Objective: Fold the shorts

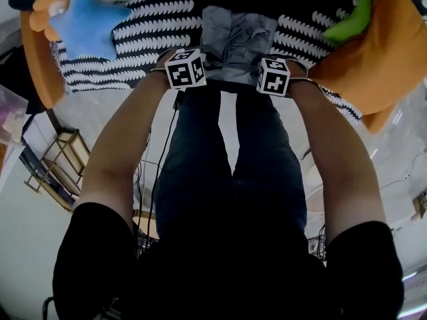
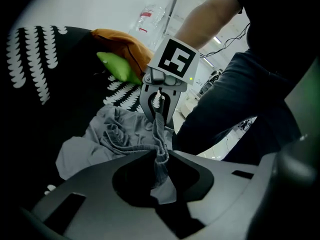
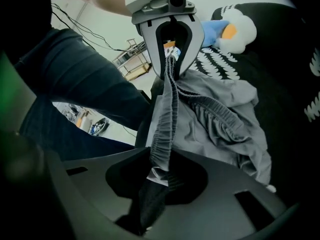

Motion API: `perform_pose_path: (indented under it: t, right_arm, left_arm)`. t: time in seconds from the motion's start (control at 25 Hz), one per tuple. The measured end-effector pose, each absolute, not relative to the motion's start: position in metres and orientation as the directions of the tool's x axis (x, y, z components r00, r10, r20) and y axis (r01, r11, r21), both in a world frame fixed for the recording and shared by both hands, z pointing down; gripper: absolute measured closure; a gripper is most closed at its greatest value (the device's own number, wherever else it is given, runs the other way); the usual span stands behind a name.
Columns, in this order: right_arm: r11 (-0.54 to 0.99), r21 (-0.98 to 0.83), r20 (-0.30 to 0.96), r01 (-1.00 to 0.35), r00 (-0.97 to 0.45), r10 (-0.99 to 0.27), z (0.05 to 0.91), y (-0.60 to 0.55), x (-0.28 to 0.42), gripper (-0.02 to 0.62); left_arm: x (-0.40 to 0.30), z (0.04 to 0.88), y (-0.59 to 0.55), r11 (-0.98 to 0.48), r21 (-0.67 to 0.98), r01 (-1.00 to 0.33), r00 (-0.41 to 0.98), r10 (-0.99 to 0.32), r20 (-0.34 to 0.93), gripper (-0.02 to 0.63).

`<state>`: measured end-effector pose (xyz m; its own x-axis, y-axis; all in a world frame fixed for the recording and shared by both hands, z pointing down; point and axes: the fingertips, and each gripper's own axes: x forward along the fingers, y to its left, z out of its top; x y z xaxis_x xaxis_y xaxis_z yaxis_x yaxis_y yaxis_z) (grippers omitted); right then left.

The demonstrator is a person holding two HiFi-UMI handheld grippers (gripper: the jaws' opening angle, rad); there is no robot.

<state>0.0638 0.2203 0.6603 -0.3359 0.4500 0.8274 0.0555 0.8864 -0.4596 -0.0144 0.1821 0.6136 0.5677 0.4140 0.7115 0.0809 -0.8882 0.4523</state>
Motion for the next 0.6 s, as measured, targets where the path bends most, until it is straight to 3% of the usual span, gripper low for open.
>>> perform_pose_path:
  t: [0.32, 0.52, 0.6]
  right_arm:
    - [0.881, -0.47, 0.825, 0.058, -0.326, 0.462, 0.674, 0.268, 0.059, 0.497]
    - [0.772, -0.634, 0.709, 0.042, -0.366, 0.602, 0.658, 0.286, 0.054, 0.316]
    - [0.743, -0.667, 0.667, 0.052, -0.403, 0.627, 0.645, 0.275, 0.053, 0.308]
  left_arm:
    - [-0.023, 0.637, 0.222, -0.887, 0.461, 0.042, 0.541, 0.408, 0.736, 0.526]
    - [-0.035, 0.652, 0.235, -0.89, 0.456, 0.016, 0.533, 0.393, 0.749, 0.523]
    - [-0.037, 0.657, 0.24, -0.89, 0.456, 0.02, 0.525, 0.397, 0.753, 0.523]
